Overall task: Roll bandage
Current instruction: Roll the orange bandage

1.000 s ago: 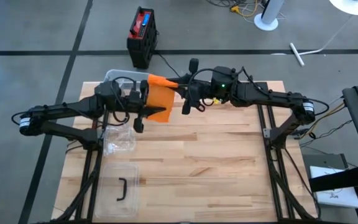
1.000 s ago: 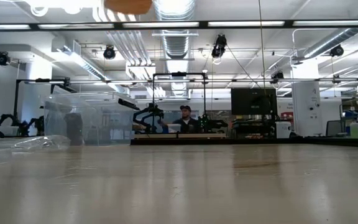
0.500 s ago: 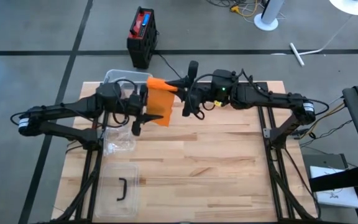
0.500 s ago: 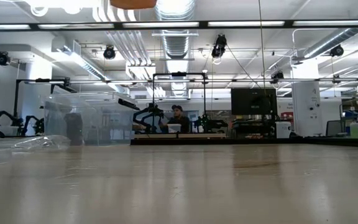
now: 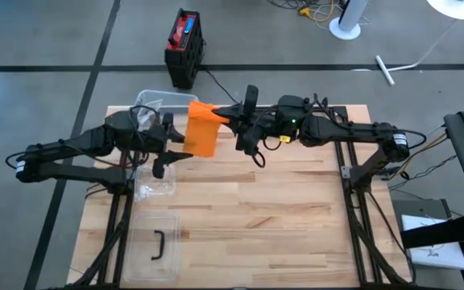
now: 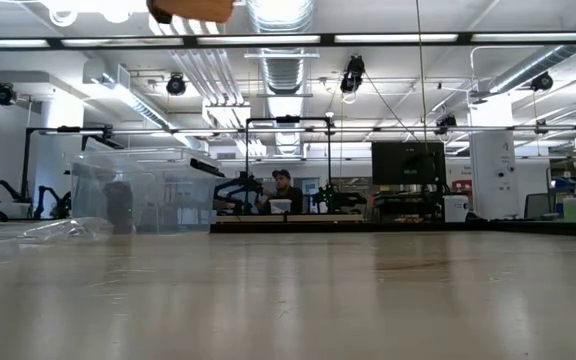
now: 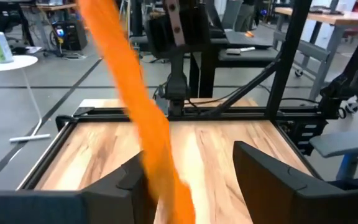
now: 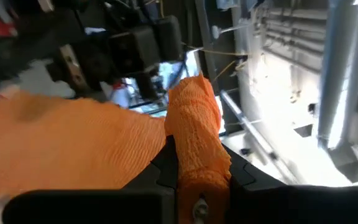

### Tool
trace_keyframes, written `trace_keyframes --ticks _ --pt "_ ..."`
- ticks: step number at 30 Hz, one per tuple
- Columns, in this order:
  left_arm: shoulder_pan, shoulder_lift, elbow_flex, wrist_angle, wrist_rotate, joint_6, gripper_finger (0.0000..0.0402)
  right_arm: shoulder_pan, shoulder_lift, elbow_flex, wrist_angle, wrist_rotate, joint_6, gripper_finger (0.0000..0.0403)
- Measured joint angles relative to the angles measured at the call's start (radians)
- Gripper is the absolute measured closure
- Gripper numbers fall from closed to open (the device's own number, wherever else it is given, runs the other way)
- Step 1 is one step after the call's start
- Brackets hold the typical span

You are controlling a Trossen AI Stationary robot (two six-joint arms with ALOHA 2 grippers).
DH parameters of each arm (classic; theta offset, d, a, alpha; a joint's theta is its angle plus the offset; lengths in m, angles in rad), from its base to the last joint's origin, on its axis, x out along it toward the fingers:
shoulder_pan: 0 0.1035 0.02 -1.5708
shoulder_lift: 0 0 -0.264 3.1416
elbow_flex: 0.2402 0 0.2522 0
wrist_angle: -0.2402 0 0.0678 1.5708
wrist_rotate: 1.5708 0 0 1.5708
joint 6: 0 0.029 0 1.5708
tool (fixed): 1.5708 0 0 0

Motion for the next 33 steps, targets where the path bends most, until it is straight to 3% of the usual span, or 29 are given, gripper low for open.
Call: trace_keyframes --ticks 10,21,26,30,33 --pt "0.000 -0.065 -0.042 0.001 -0.011 0.030 0.0208 -0.001 0.003 0.000 0.030 -0.009 -0.180 0.0359" --pt "0.000 -0.129 0.145 0.005 -0.016 0.077 0.0176 -0.001 0.054 0.000 0.076 0.015 -0.486 0.0359" --pt "0.000 -0.119 0.225 -0.030 -0.161 0.025 0.0154 -0.015 0.098 -0.017 0.225 0.015 -0.613 0.0359" --pt "0.000 -0.083 0.284 -0.152 -0.221 0.014 0.0134 -0.044 0.123 -0.036 0.268 -0.034 -0.587 0.0359" --pt "0.000 -0.048 0.305 -0.186 -0.221 0.024 0.0124 -0.063 0.128 -0.040 0.248 -0.067 -0.366 0.0359"
